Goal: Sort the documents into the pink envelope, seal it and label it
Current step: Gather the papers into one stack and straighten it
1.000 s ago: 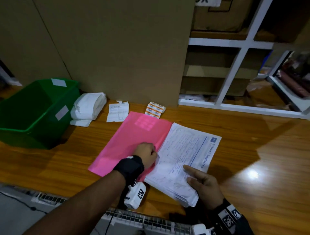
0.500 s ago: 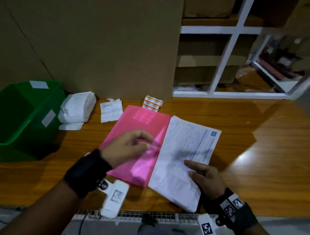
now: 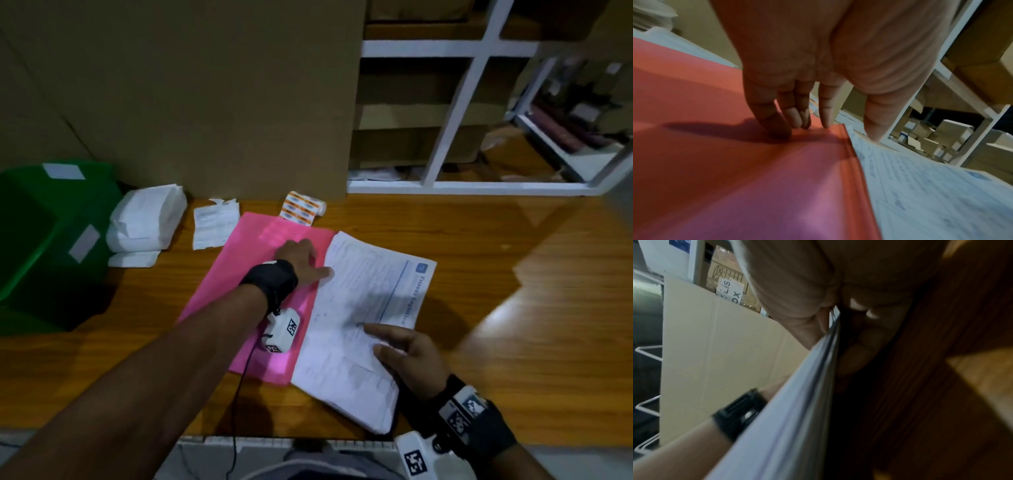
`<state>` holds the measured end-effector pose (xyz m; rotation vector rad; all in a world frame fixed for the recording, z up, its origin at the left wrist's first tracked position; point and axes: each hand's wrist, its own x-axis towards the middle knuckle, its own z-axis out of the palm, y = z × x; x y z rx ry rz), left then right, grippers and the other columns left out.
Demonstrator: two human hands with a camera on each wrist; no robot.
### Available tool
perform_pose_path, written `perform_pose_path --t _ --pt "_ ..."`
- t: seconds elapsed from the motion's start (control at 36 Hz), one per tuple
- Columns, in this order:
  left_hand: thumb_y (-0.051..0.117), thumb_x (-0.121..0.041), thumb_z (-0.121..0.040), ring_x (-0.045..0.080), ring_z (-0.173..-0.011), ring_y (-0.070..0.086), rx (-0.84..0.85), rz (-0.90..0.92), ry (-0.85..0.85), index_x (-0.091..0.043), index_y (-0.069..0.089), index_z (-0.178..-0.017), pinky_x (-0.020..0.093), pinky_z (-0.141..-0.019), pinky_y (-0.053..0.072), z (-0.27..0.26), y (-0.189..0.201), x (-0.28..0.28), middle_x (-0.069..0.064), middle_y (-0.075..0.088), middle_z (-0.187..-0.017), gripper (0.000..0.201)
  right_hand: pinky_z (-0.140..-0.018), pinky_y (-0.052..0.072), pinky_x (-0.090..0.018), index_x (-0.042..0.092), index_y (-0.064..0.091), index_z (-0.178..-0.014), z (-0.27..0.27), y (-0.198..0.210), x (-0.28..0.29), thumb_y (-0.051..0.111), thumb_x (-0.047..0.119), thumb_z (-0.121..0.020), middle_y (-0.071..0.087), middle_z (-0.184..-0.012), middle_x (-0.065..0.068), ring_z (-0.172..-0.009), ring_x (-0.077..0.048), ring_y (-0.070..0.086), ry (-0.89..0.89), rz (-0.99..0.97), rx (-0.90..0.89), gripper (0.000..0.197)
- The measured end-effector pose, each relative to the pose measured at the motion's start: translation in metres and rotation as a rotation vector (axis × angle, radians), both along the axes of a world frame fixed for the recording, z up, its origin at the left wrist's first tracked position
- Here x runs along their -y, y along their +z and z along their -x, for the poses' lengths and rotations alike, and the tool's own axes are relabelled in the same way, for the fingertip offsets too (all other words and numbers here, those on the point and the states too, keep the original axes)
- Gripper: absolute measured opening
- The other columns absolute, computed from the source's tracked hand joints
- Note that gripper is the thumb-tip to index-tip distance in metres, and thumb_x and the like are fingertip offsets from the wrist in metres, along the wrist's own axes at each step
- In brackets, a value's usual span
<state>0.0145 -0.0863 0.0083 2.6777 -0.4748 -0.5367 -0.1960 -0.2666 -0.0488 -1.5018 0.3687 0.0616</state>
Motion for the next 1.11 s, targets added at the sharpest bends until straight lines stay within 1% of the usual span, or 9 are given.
perform_pose_path --t 0.14,0.19,0.31,0.42,0.56,0.69,0.83,0.94,1.11 --pt "0.075 -0.055 -0.074 0.029 -0.093 0.056 0.086 -0.12 0.056 -0.021 0.052 -0.105 0.043 -0.085 0.054 -0.005 -0.005 0.016 0.008 0.055 -0.105 0.052 -0.089 0.056 -0.025 0.03 0.077 -0.108 -0.008 0.009 0.017 0.064 -0.003 -0.09 0.07 -0.119 0.014 -0.109 -0.001 0.065 0.12 0.106 0.047 0.039" --pt "0.073 -0.039 -0.075 0.029 -0.093 0.055 0.104 -0.09 0.097 -0.019 0.05 -0.104 0.044 -0.086 0.054 -0.001 -0.007 0.019 0.008 0.054 -0.105 0.042 -0.074 0.053 -0.018 0.025 0.076 -0.11 -0.015 0.013 0.032 0.062 -0.006 -0.089 0.072 -0.109 0.011 -0.089 0.0 0.068 0.119 0.11 0.078 0.04" --pt "0.067 -0.019 -0.086 0.034 -0.1 0.057 0.173 -0.051 0.106 -0.017 0.041 -0.127 0.045 -0.089 0.053 0.004 -0.013 0.029 0.013 0.057 -0.111 0.048 -0.067 0.048 -0.03 0.018 0.072 -0.116 -0.033 0.011 0.059 0.064 -0.003 -0.09 0.075 -0.093 0.005 -0.076 -0.017 0.063 0.026 0.001 0.076 0.034" --pt "0.055 0.003 -0.088 0.037 -0.104 0.058 0.178 -0.062 0.072 -0.021 0.036 -0.141 0.038 -0.081 0.049 0.005 -0.014 0.032 0.017 0.058 -0.117 0.062 -0.081 0.058 -0.025 0.007 0.068 -0.119 -0.069 0.017 0.084 0.075 0.01 -0.082 0.07 -0.118 -0.002 -0.108 -0.016 0.067 0.018 -0.098 0.121 0.038" --pt "0.054 0.007 -0.087 0.027 -0.109 0.056 0.189 -0.108 0.054 -0.019 0.058 -0.119 0.031 -0.092 0.048 0.004 -0.011 0.028 0.007 0.059 -0.12 0.041 -0.09 0.051 -0.027 0.009 0.074 -0.11 -0.121 0.027 0.112 0.077 0.013 -0.079 0.07 -0.115 0.004 -0.113 -0.016 0.063 0.078 0.054 0.159 0.031" --pt "0.054 0.005 -0.089 0.024 -0.116 0.055 0.206 -0.095 0.076 -0.021 0.058 -0.129 0.031 -0.098 0.048 -0.001 -0.014 0.024 0.006 0.059 -0.13 0.048 -0.095 0.051 -0.033 0.017 0.079 -0.09 -0.161 0.041 0.127 0.074 0.013 -0.084 0.075 -0.109 0.001 -0.109 -0.014 0.067 0.341 0.117 0.055 0.009" --pt "0.053 0.003 -0.093 0.027 -0.125 0.053 0.234 -0.11 0.017 -0.022 0.051 -0.144 0.035 -0.102 0.047 -0.004 -0.019 0.024 0.01 0.057 -0.138 0.058 -0.083 0.051 -0.016 0.021 0.078 -0.098 -0.197 0.061 0.133 0.074 0.018 -0.087 0.075 -0.106 0.007 -0.099 -0.003 0.069 0.616 0.408 0.058 0.012" --pt "0.053 0.002 -0.094 0.029 -0.128 0.051 0.258 -0.101 -0.022 -0.024 0.048 -0.148 0.033 -0.101 0.045 -0.008 -0.021 0.024 0.012 0.054 -0.141 0.06 -0.099 0.046 -0.029 0.038 0.077 -0.102 -0.224 0.065 0.119 0.073 0.027 -0.087 0.071 -0.114 0.016 -0.111 -0.006 0.063 0.893 0.66 -0.015 0.019" --pt "0.051 0.0 -0.094 0.028 -0.127 0.051 0.274 -0.101 -0.015 -0.027 0.044 -0.149 0.035 -0.101 0.047 -0.013 -0.023 0.022 0.011 0.054 -0.139 0.062 -0.106 0.04 -0.028 0.027 0.068 -0.119 -0.243 0.063 0.088 0.064 0.021 -0.094 0.063 -0.128 0.011 -0.121 -0.005 0.054 1.024 0.836 0.095 0.026"
